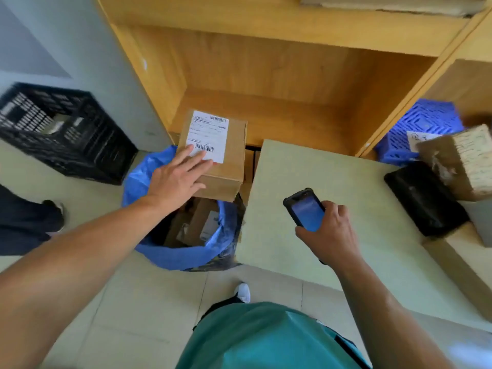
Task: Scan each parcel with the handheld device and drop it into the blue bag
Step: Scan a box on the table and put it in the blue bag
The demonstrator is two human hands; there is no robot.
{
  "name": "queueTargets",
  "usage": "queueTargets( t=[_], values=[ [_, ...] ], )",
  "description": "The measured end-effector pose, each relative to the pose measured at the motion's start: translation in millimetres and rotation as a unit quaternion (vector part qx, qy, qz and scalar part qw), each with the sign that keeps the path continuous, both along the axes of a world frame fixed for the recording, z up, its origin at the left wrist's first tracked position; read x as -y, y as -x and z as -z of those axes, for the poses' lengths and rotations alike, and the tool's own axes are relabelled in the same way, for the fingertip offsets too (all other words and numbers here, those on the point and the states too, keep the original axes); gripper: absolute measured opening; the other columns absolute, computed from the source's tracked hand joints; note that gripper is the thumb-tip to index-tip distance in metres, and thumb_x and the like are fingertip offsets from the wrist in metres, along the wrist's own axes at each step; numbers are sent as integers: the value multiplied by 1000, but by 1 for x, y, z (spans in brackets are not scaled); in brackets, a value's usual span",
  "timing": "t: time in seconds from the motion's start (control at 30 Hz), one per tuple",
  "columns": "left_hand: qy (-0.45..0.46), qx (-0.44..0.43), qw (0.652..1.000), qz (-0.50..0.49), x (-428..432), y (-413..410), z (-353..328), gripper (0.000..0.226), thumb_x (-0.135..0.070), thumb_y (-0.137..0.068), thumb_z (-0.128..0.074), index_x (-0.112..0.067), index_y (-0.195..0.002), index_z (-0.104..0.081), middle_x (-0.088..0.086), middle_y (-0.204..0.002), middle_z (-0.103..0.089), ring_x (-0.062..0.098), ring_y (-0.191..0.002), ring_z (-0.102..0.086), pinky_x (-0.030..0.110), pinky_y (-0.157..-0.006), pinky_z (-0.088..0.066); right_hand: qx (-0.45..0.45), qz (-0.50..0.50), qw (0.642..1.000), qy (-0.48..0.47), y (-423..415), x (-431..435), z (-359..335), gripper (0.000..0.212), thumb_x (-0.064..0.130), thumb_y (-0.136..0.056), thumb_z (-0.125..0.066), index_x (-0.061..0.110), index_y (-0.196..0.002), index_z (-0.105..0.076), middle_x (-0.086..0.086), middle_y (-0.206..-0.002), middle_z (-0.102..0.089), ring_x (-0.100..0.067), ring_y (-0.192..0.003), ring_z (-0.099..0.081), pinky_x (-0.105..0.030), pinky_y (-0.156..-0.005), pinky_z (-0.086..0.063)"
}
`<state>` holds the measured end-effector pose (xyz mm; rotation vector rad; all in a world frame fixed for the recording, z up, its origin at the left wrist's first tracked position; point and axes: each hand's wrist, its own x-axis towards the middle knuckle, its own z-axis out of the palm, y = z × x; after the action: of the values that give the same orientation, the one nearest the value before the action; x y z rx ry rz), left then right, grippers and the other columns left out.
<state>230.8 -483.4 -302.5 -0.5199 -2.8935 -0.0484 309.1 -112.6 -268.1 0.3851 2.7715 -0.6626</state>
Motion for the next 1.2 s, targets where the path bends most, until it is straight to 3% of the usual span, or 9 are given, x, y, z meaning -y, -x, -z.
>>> queueTargets(
  t=[0.13,0.27,0.33,0.4,0.43,0.8,1.2],
  values=[
    [19,-15,998,-65,56,-28,-1,62,-36,-79,-86,-23,-137,-65,-3,-147,-59,27,-143,-47,47,-70,-61,1,-56,998,8,10,46,4,78,53,-68,-71,23,-134,-41,5,-109,-35,-27,-93,-58,-47,-71,-60],
    [40,-49,996,-70,82,-42,7,64,-30,-77,-89,-19,-135,-65,-2,-146,-60,30,-143,-47,49,-86,-59,-6,-87,996,5,14,74,4,79,54,-66,-70,26,-133,-39,5,-110,-36,-26,-93,-56,-47,-68,-60],
    [67,-25,992,-102,96,-49,12,71,-23,-78,-87,-20,-142,-57,2,-152,-54,34,-150,-35,65,-104,-44,-8,-101,995,0,14,88,4,77,54,-66,-70,26,-131,-39,6,-108,-36,-25,-92,-55,-46,-67,-60],
    [95,10,983,-156,106,-59,17,80,-23,-81,-83,-24,-152,-46,5,-159,-43,32,-157,-17,79,-109,-20,-10,-108,994,-7,13,97,4,76,53,-66,-71,26,-130,-40,6,-107,-37,-25,-90,-55,-45,-66,-60],
    [107,18,978,-175,112,-64,20,81,-24,-83,-80,-26,-154,-42,6,-162,-39,32,-158,-12,80,-109,-16,-13,-114,993,-10,12,101,4,76,52,-66,-72,26,-130,-40,5,-107,-37,-25,-89,-56,-45,-66,-60],
    [88,-13,975,-201,122,-95,24,73,-25,-84,-66,-27,-153,-44,6,-162,-41,32,-155,-23,73,-115,-17,-16,-153,988,-8,0,120,5,70,49,-71,-71,24,-129,-42,6,-103,-37,-25,-84,-57,-45,-65,-60],
    [84,-19,991,-103,36,-57,13,70,-29,-89,-66,-28,-155,-42,8,-163,-38,34,-154,-27,72,-116,-16,-13,-75,997,10,-16,41,5,76,48,-68,-71,24,-132,-40,5,-108,-37,-26,-91,-56,-45,-69,-60]
  ],
)
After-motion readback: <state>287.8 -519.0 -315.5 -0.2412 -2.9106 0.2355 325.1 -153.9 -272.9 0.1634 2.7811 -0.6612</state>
